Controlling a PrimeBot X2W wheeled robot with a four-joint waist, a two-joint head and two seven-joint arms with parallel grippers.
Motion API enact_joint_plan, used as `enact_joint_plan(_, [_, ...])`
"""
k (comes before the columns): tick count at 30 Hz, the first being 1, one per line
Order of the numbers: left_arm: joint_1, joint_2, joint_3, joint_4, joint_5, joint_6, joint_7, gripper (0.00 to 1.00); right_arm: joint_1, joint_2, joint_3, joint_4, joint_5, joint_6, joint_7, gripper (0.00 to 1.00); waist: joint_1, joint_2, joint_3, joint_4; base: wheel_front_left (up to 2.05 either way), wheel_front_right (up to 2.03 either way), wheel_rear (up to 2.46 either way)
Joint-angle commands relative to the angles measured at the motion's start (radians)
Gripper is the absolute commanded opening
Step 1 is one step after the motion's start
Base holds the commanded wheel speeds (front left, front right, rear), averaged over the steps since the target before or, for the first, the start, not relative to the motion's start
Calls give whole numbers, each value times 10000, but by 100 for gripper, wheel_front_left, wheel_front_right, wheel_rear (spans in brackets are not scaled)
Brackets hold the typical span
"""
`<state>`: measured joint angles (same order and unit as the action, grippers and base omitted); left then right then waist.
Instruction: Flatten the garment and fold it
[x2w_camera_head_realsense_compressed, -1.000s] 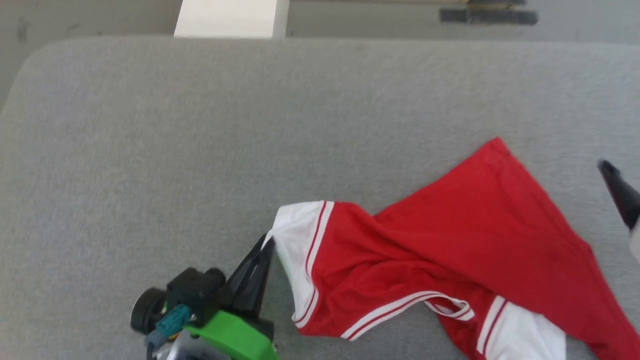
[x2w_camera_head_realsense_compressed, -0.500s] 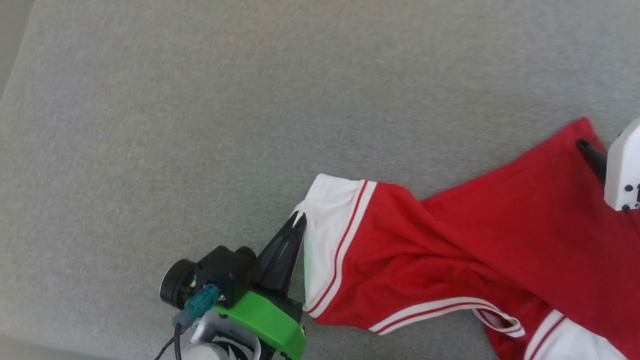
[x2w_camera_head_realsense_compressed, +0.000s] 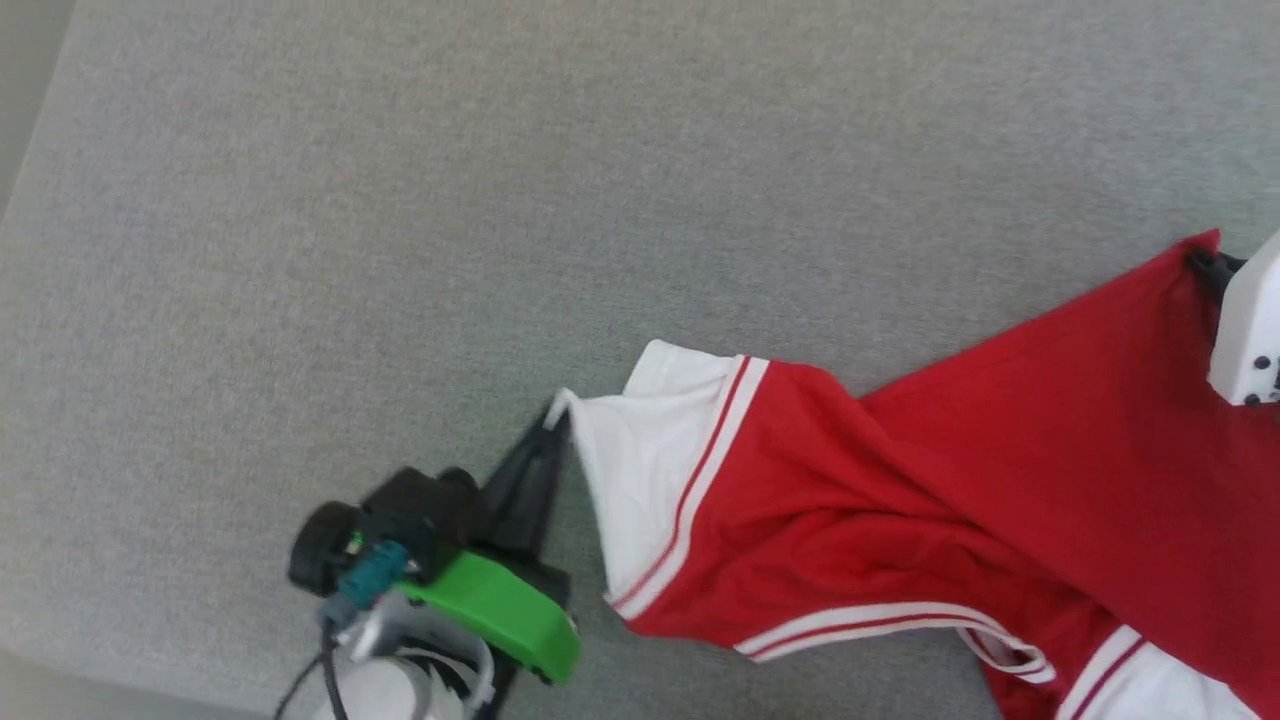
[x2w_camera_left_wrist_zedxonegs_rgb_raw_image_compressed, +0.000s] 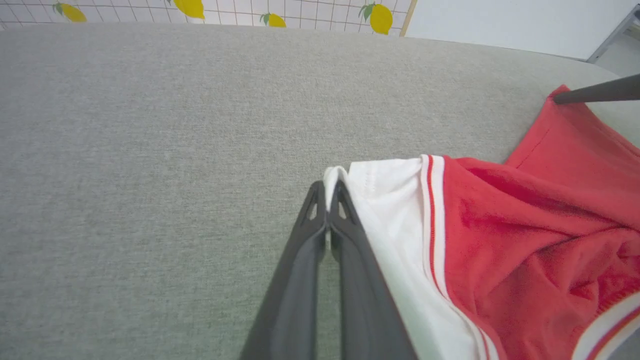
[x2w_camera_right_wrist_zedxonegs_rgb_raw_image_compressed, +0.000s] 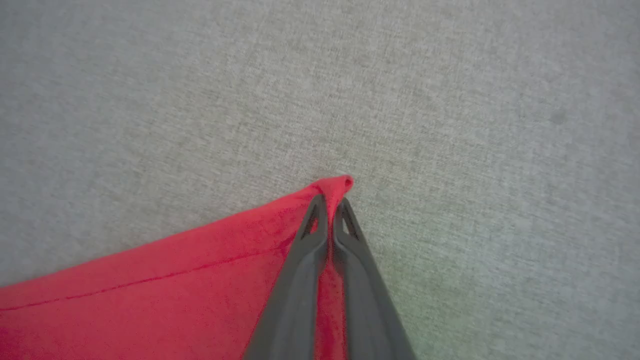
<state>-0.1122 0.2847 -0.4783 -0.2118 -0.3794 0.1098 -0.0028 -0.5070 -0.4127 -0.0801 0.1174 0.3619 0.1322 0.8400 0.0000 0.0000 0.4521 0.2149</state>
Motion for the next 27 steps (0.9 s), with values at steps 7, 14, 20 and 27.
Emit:
enact_joint_plan(7, [-1029,507,708,278,175,266,120,0,-52,641,-512,-47,-234,-15,-1803,0,0,0,-1528,-854,0,0,0])
enact_joint_plan(14, [-2902,954,1212,795,-110,-323,584,0,-637,1231,-694,-277,-628,-15,-3245,0,0,0,-2869,-1356,0,0,0])
enact_joint_plan(20, [-4805,1104,1612,1604,-419,-795,802,0,-1661,1499,-340,-139,-909,-15,-3907,0,0,0,-3776,-1742,0,0,0])
enact_joint_plan(27, [-6998,1245,1725,2565,-554,-1272,1355,0,-3123,1712,533,333,-858,-15,-3936,0,0,0,-4551,-2028,0,0,0])
